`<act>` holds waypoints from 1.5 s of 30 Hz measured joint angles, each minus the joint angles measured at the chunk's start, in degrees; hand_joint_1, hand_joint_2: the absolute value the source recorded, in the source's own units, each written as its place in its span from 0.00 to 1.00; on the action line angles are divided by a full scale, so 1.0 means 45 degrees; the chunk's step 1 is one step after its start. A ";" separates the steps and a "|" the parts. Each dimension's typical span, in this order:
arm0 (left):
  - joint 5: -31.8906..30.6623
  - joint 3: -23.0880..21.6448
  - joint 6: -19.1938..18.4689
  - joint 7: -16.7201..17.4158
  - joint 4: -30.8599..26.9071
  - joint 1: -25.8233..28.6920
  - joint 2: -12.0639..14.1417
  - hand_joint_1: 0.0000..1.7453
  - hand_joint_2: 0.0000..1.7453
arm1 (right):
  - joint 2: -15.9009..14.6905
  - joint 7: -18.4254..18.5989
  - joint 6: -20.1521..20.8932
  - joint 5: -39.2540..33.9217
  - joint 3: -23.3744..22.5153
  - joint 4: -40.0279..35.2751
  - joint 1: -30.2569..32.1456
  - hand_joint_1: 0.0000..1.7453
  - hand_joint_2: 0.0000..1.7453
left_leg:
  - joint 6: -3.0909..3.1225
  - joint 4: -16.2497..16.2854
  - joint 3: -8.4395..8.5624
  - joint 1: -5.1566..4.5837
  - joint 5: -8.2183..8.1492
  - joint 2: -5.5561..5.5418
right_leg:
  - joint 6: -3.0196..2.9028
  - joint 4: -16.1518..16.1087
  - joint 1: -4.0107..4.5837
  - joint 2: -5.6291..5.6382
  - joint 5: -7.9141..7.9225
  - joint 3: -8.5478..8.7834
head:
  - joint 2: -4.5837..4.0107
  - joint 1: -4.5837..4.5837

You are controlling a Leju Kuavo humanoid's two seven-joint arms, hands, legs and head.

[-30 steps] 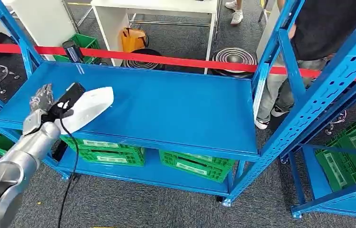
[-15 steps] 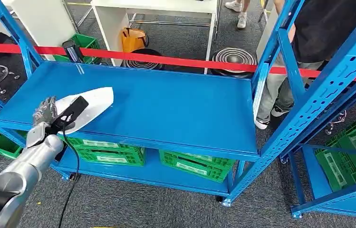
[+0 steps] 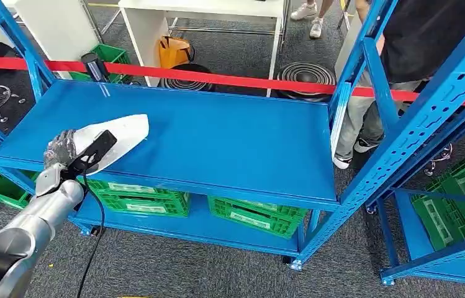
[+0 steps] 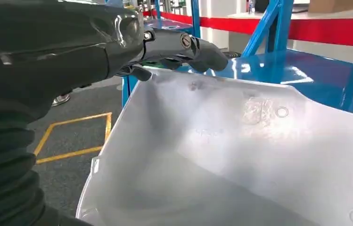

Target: Take the parts from the cabinet and place them on the table.

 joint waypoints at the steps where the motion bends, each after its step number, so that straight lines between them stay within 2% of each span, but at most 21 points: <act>1: -0.0015 0.0000 0.0015 0.0000 0.0000 0.0005 0.0000 0.00 1.00 | -0.0005 0.0000 -0.0010 0.0000 0.0000 0.0000 0.0001 0.00 0.00 | 0.0000 0.0000 0.0000 0.0000 0.0000 0.0000 | 0.0000 0.0000 0.0000 0.0000 0.0000 0.0000 | 0.0000 -0.0005; 9: -0.0301 0.0000 0.0306 0.0088 -0.0005 0.0131 0.0019 0.00 1.00 | -0.0068 -0.0053 -0.0053 0.0097 0.0015 -0.0005 -0.0008 0.00 0.00 | 0.0000 0.0000 -0.0003 0.0000 0.0000 -0.0001 | 0.0000 0.0000 0.0001 0.0000 0.0000 0.0000 | 0.0000 -0.0005; 12: -0.0623 0.0005 0.0613 0.0428 -0.0005 0.0171 0.0029 0.00 1.00 | -0.0068 -0.0097 -0.0049 0.0121 0.0034 -0.0019 -0.0011 0.00 0.00 | 0.0000 0.0000 -0.0004 0.0000 0.0000 -0.0001 | 0.0000 0.0001 0.0001 0.0000 0.0000 0.0000 | 0.0000 0.0000; 14: -0.0817 0.0039 0.1235 0.0495 -0.0015 0.0246 0.0039 0.00 1.00 | -0.0063 -0.0121 -0.0049 0.0136 0.0053 -0.0024 -0.0010 0.00 0.00 | 0.0000 0.0000 -0.0003 0.0000 0.0000 0.0000 | 0.0000 0.0001 0.0001 0.0001 0.0000 -0.0001 | 0.0000 -0.0005; 16: -0.0835 0.0170 0.2329 0.0149 -0.0140 0.0400 0.0087 0.00 1.00 | -0.0063 -0.0151 -0.0049 0.0146 0.0078 -0.0024 -0.0003 0.00 0.00 | 0.0000 0.0000 -0.0003 0.0000 0.0000 0.0001 | 0.0000 0.0000 0.0001 0.0001 0.0000 -0.0004 | 0.0000 -0.0005; 18: -0.0778 0.0402 0.3692 -0.0623 -0.0301 0.0554 0.0102 0.00 1.00 | -0.0063 -0.0190 -0.0049 0.0151 0.0102 -0.0029 0.0010 0.00 0.00 | 0.0000 0.0000 -0.0003 0.0000 0.0000 0.0001 | 0.0000 0.0000 0.0001 0.0001 0.0000 -0.0006 | 0.0000 0.0000; 19: -0.0592 0.0598 0.4218 -0.1247 -0.0423 0.0632 0.0092 0.00 1.00 | -0.0063 -0.0204 -0.0053 0.0151 0.0112 -0.0034 0.0016 0.00 0.00 | -0.0001 0.0000 -0.0002 0.0000 0.0000 0.0000 | 0.0000 0.0000 0.0000 0.0001 0.0000 -0.0006 | 0.0000 -0.0005; 22: -0.0681 0.2189 0.4425 -0.3612 -0.1366 0.1125 -0.0117 0.00 1.00 | -0.0053 -0.0272 -0.0087 0.0155 0.0141 -0.0073 0.0046 0.00 0.00 | 0.0000 0.0000 -0.0002 0.0000 0.0000 0.0002 | 0.0000 -0.0001 -0.0001 0.0002 0.0000 -0.0014 | 0.0000 -0.0005; 25: -0.0831 0.4841 0.4444 -0.6108 -0.2221 0.1408 -0.0754 0.00 1.00 | -0.0049 -0.0389 -0.0087 0.0151 0.0219 -0.0092 0.0061 0.00 0.00 | 0.0000 0.0000 -0.0005 0.0000 -0.0001 0.0005 | 0.0000 0.0000 -0.0002 0.0007 0.0000 -0.0011 | 0.0000 0.0000; 28: -0.0904 0.7114 0.4444 -0.7715 -0.2604 0.1438 -0.1322 0.00 1.00 | -0.0049 -0.0500 -0.0087 0.0107 0.0311 -0.0102 0.0082 0.00 0.00 | 0.0001 0.0001 -0.0005 -0.0001 -0.0001 0.0008 | -0.0001 -0.0001 -0.0004 0.0012 0.0001 -0.0011 | 0.0000 -0.0005; 30: -0.0086 0.8578 0.4444 -0.8842 -0.2662 0.1418 -0.1670 0.00 1.00 | -0.0049 -0.0607 -0.0097 0.0019 0.0335 -0.0102 0.0092 0.00 0.00 | 0.0001 0.0001 -0.0003 -0.0001 -0.0001 0.0008 | -0.0001 -0.0002 -0.0004 0.0009 0.0001 -0.0008 | 0.0000 0.0000; 31: 0.0328 0.9278 0.4444 -0.9121 -0.2589 0.1392 -0.1821 0.00 1.00 | -0.0049 -0.0641 -0.0107 -0.0015 0.0340 -0.0102 0.0093 0.00 0.00 | 0.0001 0.0001 -0.0002 -0.0001 -0.0001 0.0006 | -0.0001 -0.0002 -0.0003 0.0010 0.0001 -0.0009 | 0.0000 -0.0005; 34: 0.0755 1.0620 0.4444 -0.9301 -0.2405 0.1379 -0.2103 0.00 1.00 | -0.0058 -0.0675 -0.0131 -0.0083 0.0345 -0.0102 0.0170 0.00 0.00 | 0.0000 0.0002 -0.0005 -0.0002 -0.0001 0.0001 | -0.0001 -0.0002 0.0000 0.0007 0.0000 -0.0012 | 0.0000 0.0000; 36: 0.1565 1.1145 0.4401 -0.9428 -0.2192 0.1329 -0.2220 0.00 1.00 | -0.0063 -0.0709 -0.0141 -0.0160 0.0345 -0.0102 0.0185 0.00 0.00 | 0.0000 0.0002 -0.0004 -0.0002 -0.0001 -0.0005 | 0.0000 -0.0001 0.0000 0.0004 0.0000 -0.0011 | 0.0000 0.0000; 40: 0.4723 1.2236 0.3905 -0.9462 -0.1495 0.1099 -0.2550 0.00 1.00 | -0.0087 -0.0792 -0.0185 -0.0418 0.0374 -0.0102 0.0298 0.00 0.00 | 0.0000 0.0001 -0.0005 -0.0002 -0.0002 -0.0001 | 0.0000 -0.0002 0.0000 0.0004 0.0000 -0.0011 | 0.0000 0.0000; 45: 0.5343 1.2935 0.3618 -0.9447 -0.0942 0.1010 -0.2783 0.00 1.00 | -0.0151 -0.0845 -0.0214 -0.0500 0.0437 -0.0102 0.0395 0.00 0.00 | 0.0000 0.0001 -0.0009 -0.0002 -0.0002 0.0000 | 0.0000 -0.0002 -0.0001 0.0004 0.0000 -0.0012 | 0.0000 -0.0005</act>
